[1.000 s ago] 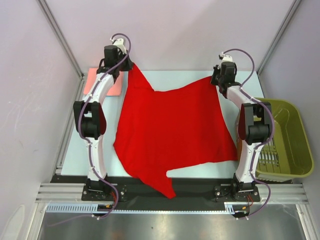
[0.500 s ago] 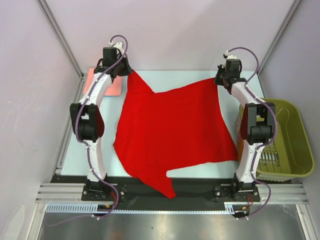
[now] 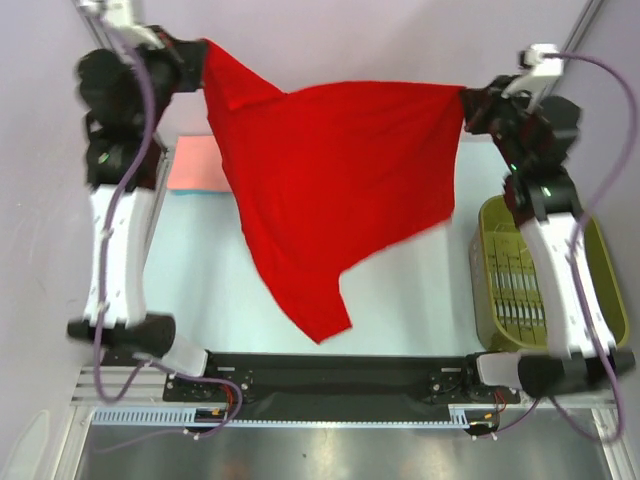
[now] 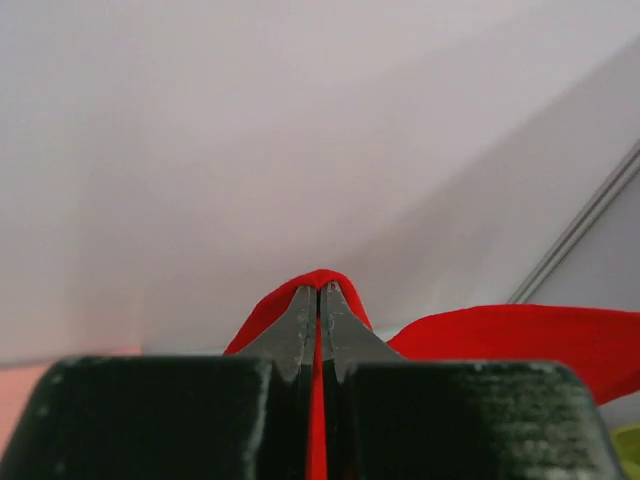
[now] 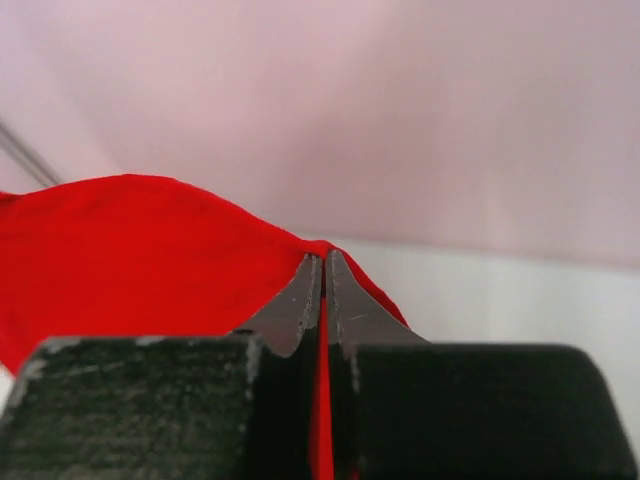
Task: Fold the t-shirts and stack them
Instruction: Flatten the tshirt out
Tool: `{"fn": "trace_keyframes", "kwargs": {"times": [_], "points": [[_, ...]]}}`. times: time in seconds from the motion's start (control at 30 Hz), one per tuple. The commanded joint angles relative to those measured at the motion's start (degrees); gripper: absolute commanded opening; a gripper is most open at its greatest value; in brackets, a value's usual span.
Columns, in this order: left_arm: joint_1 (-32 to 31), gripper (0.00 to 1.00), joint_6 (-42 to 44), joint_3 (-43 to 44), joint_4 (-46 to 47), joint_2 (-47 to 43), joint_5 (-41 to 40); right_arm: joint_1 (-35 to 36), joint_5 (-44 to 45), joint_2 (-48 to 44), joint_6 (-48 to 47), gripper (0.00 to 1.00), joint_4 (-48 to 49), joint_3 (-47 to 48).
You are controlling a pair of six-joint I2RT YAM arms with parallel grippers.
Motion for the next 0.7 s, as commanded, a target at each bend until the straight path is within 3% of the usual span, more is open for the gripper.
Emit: {"fn": "trace_keyframes", "kwargs": {"times": [0.0,0.13,0.37,0.53,0.67], "points": [[-0.15,0.00,-0.41,1.93,4.14,-10.96,-0.35,1.46,-1.00,-10.11,-1.72,0.00,3.07,-1.91],[-0.07,0.00,2.57,1.04,4.93,-20.71,-1.23,2.52,-1.44,-22.40,-2.34,0.00,4.04,-3.84],[-0.15,0.00,7.50,1.31,4.40,-35.13,-2.72,3.05,-4.07,-33.59,-1.20,0.00,3.52,-2.71],[-0.15,0.00,7.24,4.03,4.84,-38.40,-2.11,3.05,-4.43,-36.50,1.87,0.00,4.30,0.02],[-0.15,0.00,6.71,3.77,5.28,-36.03,-1.41,2.88,-4.52,-34.40,2.84,0.00,5.71,-0.15]]}}
